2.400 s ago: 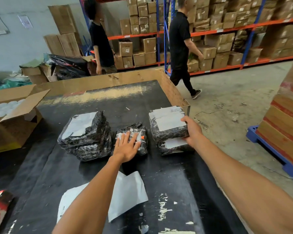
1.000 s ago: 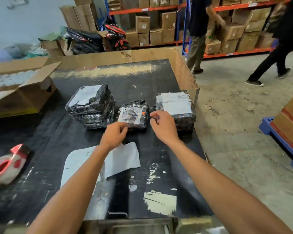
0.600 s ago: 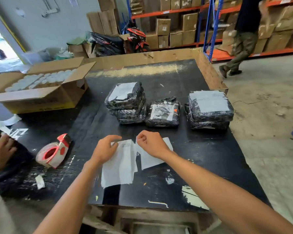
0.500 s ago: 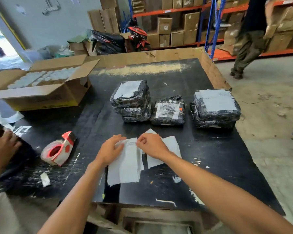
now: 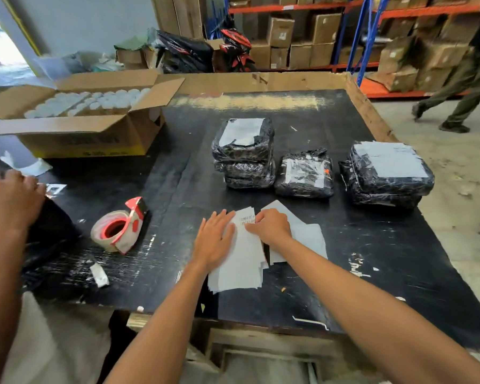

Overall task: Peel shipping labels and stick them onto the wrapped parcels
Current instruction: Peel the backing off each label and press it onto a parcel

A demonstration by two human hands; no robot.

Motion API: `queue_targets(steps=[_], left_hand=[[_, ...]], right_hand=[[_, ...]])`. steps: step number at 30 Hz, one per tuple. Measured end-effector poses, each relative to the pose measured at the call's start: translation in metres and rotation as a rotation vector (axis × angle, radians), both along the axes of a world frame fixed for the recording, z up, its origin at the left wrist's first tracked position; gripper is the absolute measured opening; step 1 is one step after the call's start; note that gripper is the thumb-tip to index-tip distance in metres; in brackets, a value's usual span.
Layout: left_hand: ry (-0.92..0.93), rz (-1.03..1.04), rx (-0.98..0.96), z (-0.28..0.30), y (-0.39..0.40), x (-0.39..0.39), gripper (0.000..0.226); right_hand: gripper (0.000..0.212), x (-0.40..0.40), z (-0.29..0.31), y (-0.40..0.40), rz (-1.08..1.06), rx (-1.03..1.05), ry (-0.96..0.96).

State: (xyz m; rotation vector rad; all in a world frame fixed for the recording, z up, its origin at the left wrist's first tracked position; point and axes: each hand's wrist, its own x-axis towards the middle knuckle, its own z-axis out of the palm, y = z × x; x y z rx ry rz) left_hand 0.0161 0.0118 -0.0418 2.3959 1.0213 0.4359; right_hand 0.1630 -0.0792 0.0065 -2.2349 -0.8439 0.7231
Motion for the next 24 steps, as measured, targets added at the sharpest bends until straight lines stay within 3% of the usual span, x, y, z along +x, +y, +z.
queue_targets(steps=[4, 9, 15, 17, 19, 21, 24], left_hand=[[-0.005, 0.016, -0.009, -0.001, 0.0, -0.001, 0.047], [0.058, 0.018, 0.021, -0.003, 0.001, 0.001, 0.047], [0.171, -0.008, 0.005, 0.004, 0.004, 0.003, 0.045], [0.307, -0.014, 0.071, 0.015, 0.007, 0.008, 0.045], [0.262, 0.0, 0.148, 0.034, 0.004, 0.023, 0.043], [-0.035, 0.0, -0.051, 0.058, -0.009, 0.042, 0.049], [-0.359, -0.022, -0.645, 0.082, -0.034, 0.072, 0.056]], right_hand=[[0.019, 0.008, 0.008, -0.004, 0.001, 0.008, 0.005], [0.036, 0.023, 0.015, -0.011, -0.023, 0.055, 0.045], [0.02, 0.06, 0.029, -0.031, -0.081, 0.232, 0.247], [0.011, 0.074, 0.032, -0.043, -0.071, 0.287, 0.296], [0.017, 0.087, 0.033, -0.054, -0.07, 0.327, 0.35], [0.016, 0.097, 0.031, -0.065, -0.076, 0.386, 0.424], [0.012, 0.108, 0.03, -0.075, -0.077, 0.458, 0.452]])
